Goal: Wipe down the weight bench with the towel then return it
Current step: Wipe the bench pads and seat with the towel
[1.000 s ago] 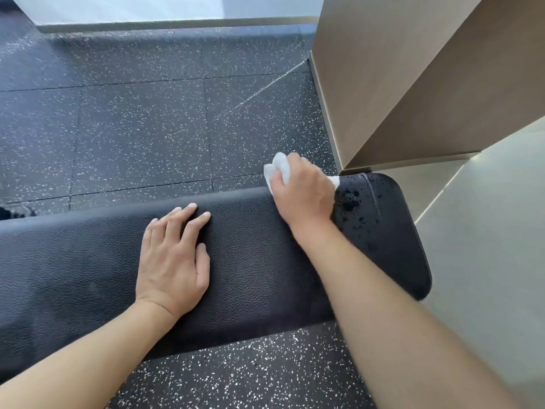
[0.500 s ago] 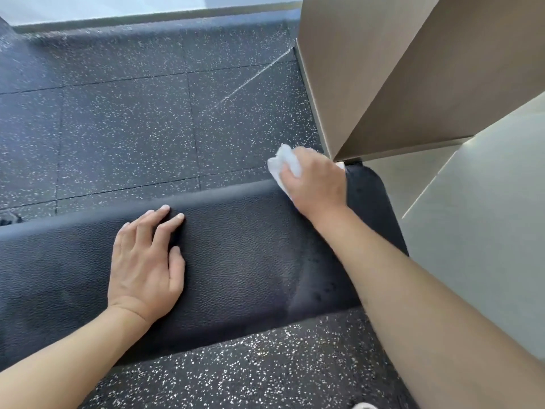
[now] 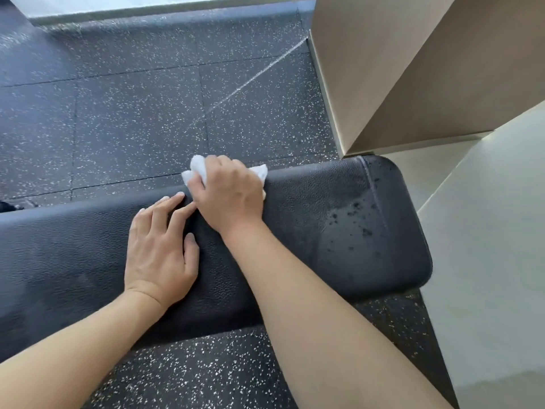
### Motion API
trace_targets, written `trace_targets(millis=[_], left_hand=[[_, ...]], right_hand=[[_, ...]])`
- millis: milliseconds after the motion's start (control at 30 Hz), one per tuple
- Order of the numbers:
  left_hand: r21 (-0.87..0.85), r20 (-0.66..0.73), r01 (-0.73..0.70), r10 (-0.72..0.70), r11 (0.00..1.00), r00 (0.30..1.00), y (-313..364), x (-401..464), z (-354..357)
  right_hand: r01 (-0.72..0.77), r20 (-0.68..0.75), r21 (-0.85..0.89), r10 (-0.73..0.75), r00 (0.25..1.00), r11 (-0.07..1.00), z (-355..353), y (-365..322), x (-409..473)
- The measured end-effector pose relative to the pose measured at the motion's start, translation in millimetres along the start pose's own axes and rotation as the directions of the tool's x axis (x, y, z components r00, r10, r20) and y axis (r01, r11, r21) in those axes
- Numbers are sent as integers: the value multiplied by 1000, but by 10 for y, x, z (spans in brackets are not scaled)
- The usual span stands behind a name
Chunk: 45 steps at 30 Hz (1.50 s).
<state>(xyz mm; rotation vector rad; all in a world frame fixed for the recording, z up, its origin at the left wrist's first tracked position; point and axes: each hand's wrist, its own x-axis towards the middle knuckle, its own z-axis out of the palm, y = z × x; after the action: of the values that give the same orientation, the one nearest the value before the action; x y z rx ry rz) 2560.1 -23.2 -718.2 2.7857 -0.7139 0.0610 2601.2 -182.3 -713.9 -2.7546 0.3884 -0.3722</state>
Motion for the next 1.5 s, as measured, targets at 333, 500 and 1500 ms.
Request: trace_targets(millis=[333,500,1500], left_hand=[[-26,-40,-3,2,1000,999,12,-12,-15],[-34,-41,-12,10,999,999,-15,-21,-5],[-55,-54,2,-5,998,999,-26,-31,18]], right_hand=[[-133,-93,-6,131,987,991,-826,1538,-510],[-268,-88,-73,262,961,961,-805,1365,-765],[-59,-45,65,62,997,996,-294,-67,-1528]])
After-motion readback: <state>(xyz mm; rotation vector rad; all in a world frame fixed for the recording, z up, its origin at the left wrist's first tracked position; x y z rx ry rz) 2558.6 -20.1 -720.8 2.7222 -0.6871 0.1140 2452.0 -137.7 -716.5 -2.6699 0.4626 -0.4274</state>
